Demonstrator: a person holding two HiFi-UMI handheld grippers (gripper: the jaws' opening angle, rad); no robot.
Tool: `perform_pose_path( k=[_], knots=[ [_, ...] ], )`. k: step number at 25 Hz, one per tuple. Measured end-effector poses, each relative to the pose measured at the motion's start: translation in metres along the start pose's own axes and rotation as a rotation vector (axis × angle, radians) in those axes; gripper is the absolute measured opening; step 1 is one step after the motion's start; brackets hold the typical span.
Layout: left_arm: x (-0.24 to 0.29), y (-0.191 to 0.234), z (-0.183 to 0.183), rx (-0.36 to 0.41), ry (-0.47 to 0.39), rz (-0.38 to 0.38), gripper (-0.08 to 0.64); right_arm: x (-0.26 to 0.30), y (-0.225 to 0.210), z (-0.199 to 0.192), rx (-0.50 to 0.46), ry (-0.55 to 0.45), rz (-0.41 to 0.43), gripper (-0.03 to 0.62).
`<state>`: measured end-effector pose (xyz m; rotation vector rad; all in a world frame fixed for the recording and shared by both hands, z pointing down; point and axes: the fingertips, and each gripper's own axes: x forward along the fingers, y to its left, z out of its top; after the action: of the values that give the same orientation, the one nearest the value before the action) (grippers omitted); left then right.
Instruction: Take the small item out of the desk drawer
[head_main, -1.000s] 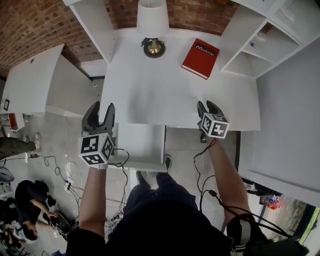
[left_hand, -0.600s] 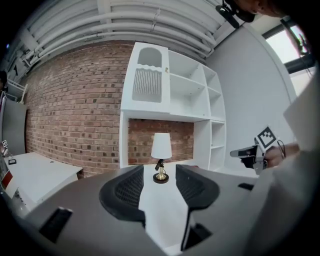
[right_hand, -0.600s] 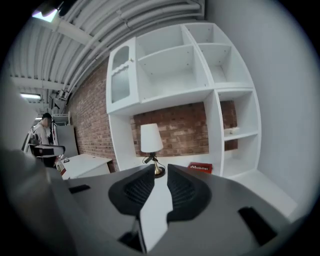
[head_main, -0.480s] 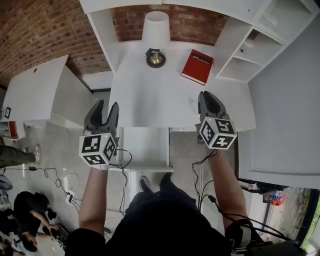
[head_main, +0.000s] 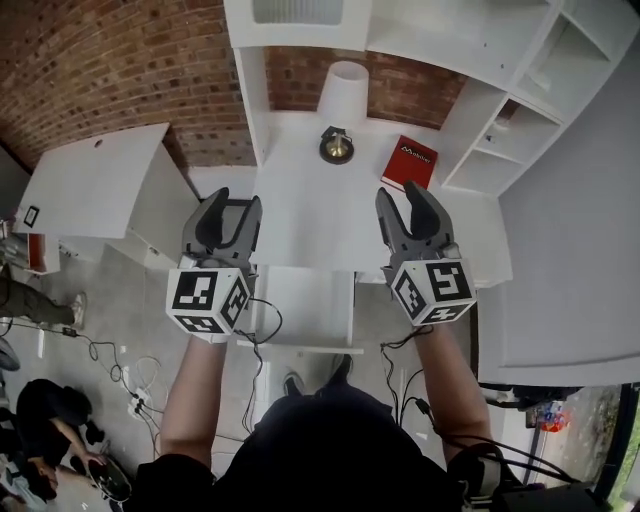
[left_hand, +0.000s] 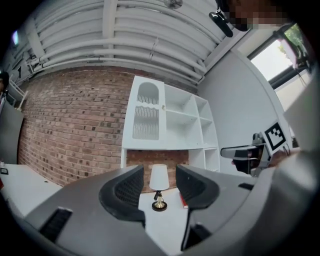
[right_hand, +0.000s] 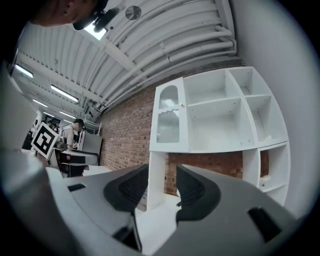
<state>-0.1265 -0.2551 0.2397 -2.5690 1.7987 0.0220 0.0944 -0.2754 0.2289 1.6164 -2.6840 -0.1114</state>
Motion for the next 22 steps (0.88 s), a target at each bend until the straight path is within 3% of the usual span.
perform_pose_path(
  k=[8,16,22],
  knots=[
    [-0.036,0.007,0.036,0.006,-0.08,-0.016,0.199,-0.012,0.035,0.043,-0.004,-0.111,-0.069,0.109],
    [-0.056,0.003,0.044,0.026,-0.088,-0.043,0.199,-0.019,0.068,0.053,-0.033,-0.104,-0.022,0.12],
    [-0.067,0.008,0.044,0.021,-0.09,-0.049,0.199,-0.024,0.077,0.048,-0.021,-0.08,-0.032,0.12]
  ],
)
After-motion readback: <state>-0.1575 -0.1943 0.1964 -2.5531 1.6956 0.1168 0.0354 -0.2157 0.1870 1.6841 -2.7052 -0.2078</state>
